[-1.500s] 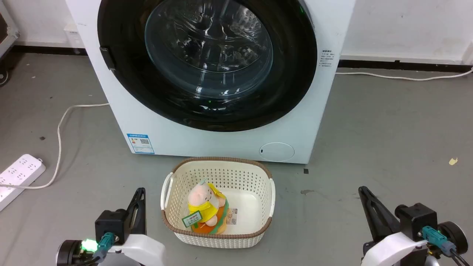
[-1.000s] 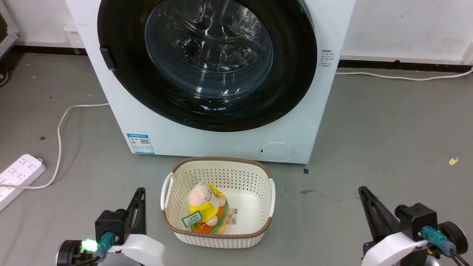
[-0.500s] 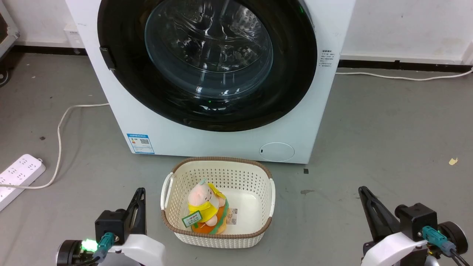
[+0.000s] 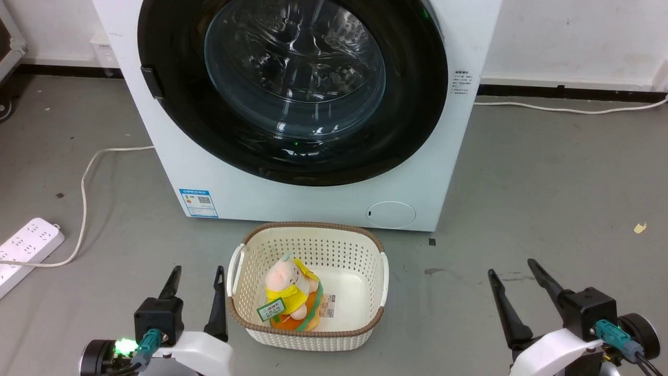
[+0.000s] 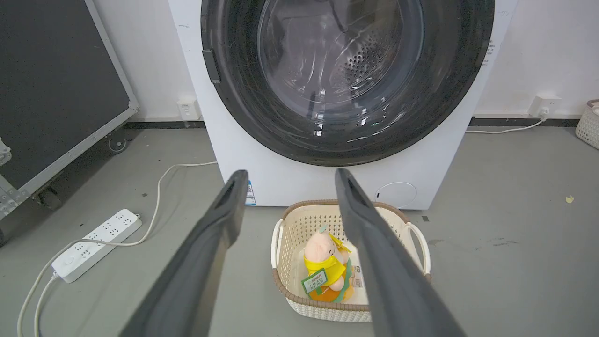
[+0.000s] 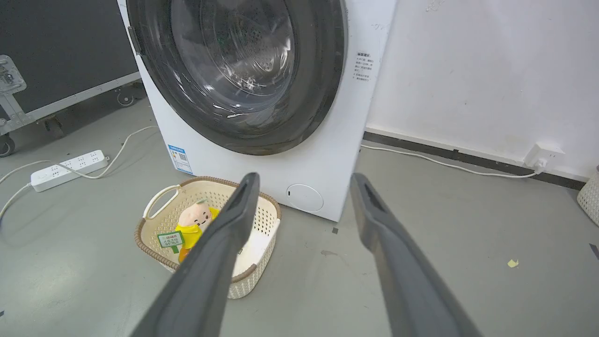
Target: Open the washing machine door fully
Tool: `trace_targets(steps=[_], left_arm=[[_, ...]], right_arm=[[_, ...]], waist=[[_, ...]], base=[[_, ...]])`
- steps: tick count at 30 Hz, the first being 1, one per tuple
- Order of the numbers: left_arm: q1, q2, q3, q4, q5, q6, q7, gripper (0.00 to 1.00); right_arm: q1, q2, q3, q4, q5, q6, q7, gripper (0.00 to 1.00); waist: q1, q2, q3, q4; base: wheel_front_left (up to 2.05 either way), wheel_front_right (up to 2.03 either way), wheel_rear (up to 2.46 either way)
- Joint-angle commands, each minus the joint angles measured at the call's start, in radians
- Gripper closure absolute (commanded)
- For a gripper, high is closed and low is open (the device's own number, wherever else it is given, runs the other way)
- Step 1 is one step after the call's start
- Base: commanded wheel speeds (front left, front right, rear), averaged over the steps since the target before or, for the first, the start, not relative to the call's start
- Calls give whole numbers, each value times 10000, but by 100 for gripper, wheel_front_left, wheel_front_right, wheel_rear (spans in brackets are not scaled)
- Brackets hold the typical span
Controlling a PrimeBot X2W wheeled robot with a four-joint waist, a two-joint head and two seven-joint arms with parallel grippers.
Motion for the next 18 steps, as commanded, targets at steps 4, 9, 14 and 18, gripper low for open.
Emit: trace_targets(steps=[4,9,14,18], left_arm=[[4,1,-52,43,-4,9,-93,0],[16,2,-113,82,-9,20,-197,0],[21,4,-181,115,-12,30,-302,0],[19,10,-232,138,-14,36,-386,0]], right_arm=[[9,2,-7,42,95,0,-95,0],[11,5,-38,66,121,-1,-199,0],[13,7,-75,79,148,-1,-304,0],[-25,9,-85,54,193,-1,-387,0]], waist=[[0,0,-23,-3],[0,0,-43,1],[0,0,-44,33],[0,0,-19,70]], base=[[0,0,0],[0,0,0],[0,0,0],[0,0,0]])
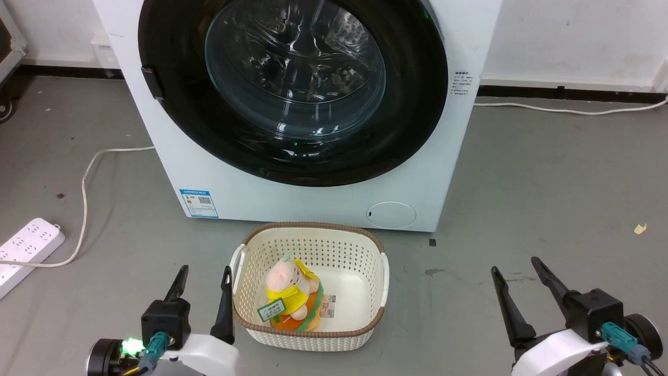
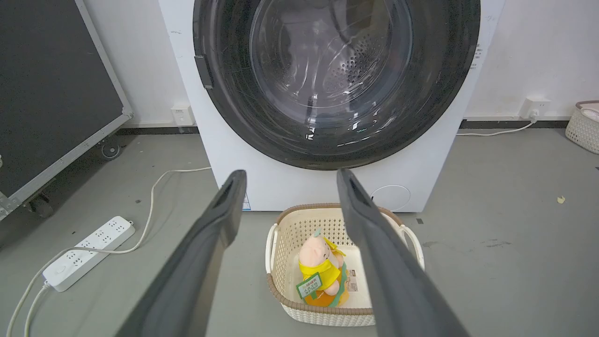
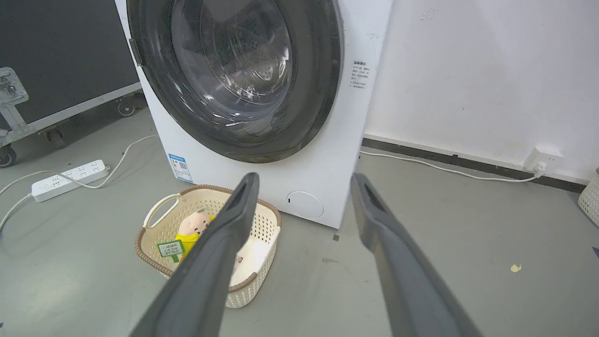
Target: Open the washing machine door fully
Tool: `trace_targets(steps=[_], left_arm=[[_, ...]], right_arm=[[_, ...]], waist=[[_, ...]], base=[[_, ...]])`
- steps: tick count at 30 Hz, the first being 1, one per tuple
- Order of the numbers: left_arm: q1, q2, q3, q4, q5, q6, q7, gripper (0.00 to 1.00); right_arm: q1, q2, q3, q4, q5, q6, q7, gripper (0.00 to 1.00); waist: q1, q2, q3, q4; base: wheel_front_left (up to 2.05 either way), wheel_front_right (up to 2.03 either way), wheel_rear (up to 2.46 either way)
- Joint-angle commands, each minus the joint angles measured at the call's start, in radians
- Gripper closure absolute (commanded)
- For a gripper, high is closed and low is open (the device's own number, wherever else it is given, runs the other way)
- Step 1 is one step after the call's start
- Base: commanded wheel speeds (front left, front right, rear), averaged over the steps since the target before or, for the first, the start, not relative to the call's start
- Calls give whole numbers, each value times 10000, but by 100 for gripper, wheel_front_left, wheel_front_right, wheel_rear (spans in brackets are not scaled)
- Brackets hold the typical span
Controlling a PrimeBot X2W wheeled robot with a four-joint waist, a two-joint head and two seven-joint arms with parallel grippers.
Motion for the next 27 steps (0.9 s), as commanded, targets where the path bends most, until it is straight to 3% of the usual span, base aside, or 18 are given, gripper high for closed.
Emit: trace_targets(steps=[1,10,27], left_arm=[[13,11,-43,58,-14,33,-123,0],[-135,14,-203,72,-20,41,-310,0],[-870,11,-549,-157,-98,191,-729,0]], right_arm=[[-39,10,-35,5,100,-1,-113,0],[-476,-208,85,82,307,-2,-300,0],[-3201,-1340,506,280,2296,-3,-41,0]], waist=[[0,0,18,25],[0,0,301,186],[0,0,1638,645]], base=[[0,0,0],[0,0,0],[0,0,0]])
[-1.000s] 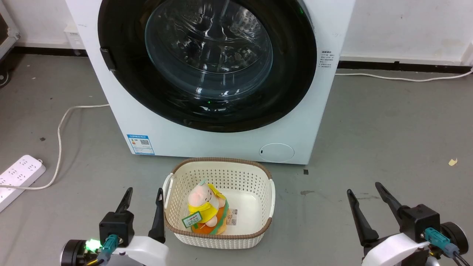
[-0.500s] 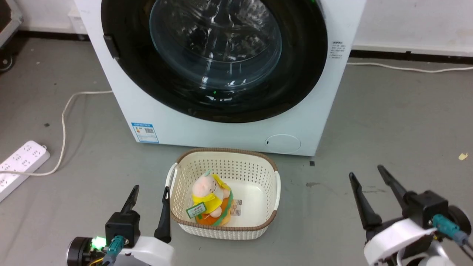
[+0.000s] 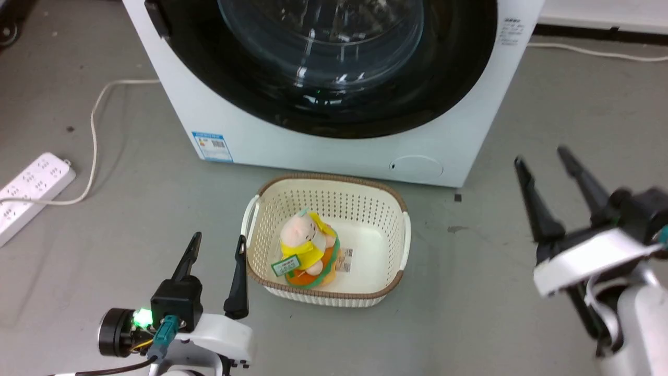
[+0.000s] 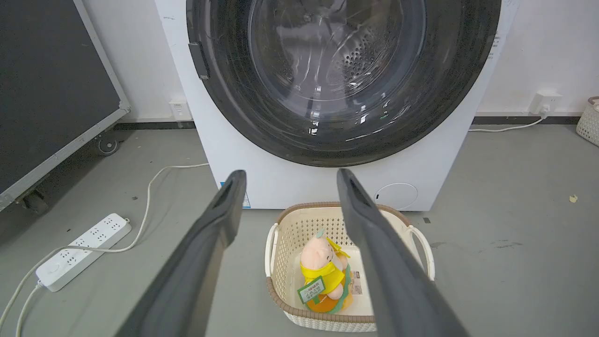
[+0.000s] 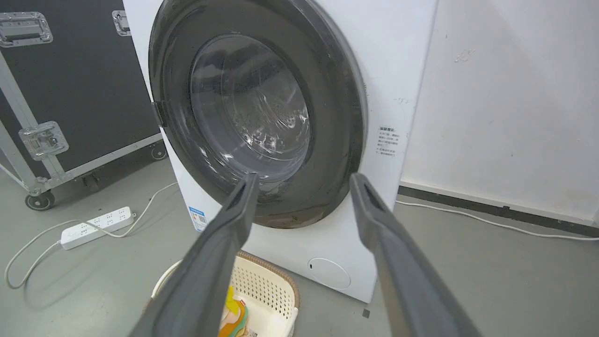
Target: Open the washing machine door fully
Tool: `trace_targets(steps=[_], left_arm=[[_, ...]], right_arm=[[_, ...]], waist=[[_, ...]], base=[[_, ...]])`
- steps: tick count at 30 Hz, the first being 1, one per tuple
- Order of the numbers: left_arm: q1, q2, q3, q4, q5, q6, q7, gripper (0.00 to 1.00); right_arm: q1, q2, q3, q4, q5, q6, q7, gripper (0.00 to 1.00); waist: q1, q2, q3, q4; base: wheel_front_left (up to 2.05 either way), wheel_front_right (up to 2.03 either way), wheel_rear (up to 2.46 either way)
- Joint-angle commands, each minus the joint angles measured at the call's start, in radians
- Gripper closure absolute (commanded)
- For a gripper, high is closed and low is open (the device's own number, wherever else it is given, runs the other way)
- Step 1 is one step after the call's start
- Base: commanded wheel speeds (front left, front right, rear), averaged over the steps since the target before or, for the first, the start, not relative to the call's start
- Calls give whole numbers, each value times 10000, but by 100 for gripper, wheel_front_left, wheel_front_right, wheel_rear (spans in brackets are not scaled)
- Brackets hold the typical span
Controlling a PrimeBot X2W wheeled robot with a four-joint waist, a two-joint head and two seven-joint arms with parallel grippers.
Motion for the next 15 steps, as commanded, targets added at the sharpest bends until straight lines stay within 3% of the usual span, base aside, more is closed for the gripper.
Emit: trace_targets(steps=[1,4,5,7,15], left_arm=[[-184,11,-31,-60,-82,67,-130,0],[-266,12,-72,-86,-80,77,-192,0],[-292,12,-85,-93,-80,80,-213,0],[-344,12,-112,-102,-83,89,-255,0],[-548,12,-295,-116,-118,129,-423,0]], right_arm=[[-350,-114,11,79,206,-3,39,0],[-866,-151,-75,239,620,-3,112,0],[-1041,-149,-118,314,778,-3,148,17],[-1394,-147,-211,489,1069,-3,197,100],[-2781,-34,-805,1623,1978,-4,394,100]], waist=[[-1,0,125,60],[-1,0,305,125],[-1,0,362,146],[-1,0,469,188],[-1,0,874,394]], base=[[0,0,0],[0,0,0],[0,0,0],[0,0,0],[0,0,0]])
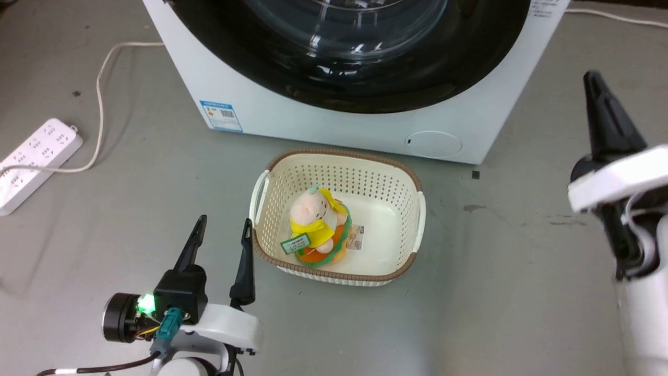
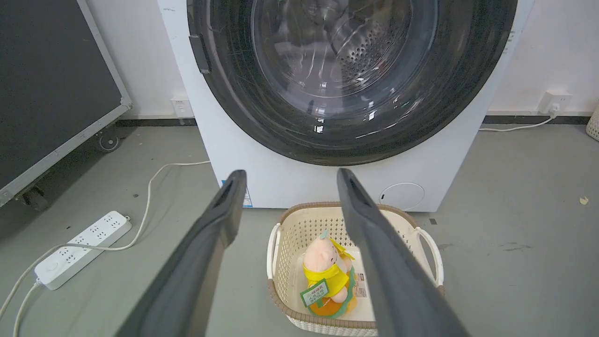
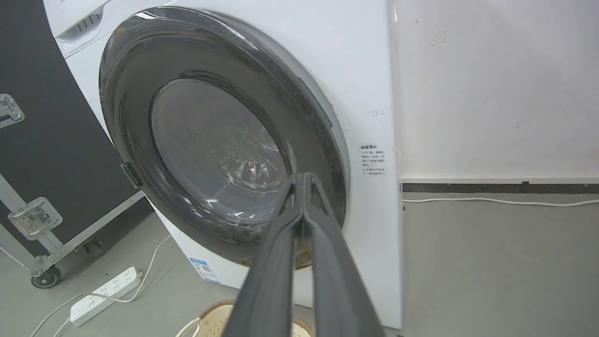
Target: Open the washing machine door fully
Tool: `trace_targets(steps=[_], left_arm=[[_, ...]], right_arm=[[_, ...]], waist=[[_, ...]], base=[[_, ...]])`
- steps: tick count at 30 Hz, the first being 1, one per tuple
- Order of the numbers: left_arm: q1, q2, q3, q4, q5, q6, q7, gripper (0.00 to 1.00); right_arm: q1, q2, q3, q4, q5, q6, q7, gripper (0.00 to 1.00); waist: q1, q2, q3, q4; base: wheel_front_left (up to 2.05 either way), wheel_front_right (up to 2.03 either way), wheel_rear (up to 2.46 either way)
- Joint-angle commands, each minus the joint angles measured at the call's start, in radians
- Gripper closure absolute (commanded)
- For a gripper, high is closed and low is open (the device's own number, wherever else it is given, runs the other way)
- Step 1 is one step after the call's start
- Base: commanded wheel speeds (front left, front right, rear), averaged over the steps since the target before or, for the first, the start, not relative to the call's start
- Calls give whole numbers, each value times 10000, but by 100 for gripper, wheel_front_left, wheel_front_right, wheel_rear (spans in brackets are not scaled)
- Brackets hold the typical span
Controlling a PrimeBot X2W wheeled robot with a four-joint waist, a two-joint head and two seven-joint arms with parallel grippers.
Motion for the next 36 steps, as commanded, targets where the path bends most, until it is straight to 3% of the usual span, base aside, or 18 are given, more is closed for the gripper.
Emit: trace_targets(steps=[1,14,20,36], left_arm=[[-195,10,-108,-48,-53,68,-123,0],[-443,10,-443,-54,-221,217,-395,0],[-606,11,-580,-72,-258,281,-541,0],[-1056,13,-787,-169,-202,329,-854,0]], right_arm=[[-618,60,-147,367,442,-2,198,100],[-2650,125,-1103,2251,2582,-3,1899,100],[-3857,-27,-1751,3497,3782,-3,3215,100],[-7265,-830,-2552,6610,4652,-4,4389,100]], waist=[[-2,-1,134,100],[-2,-1,714,578],[-2,-1,1107,731],[-2,-1,2095,1007]], base=[[0,0,0],[0,0,0],[0,0,0],[0,0,0]])
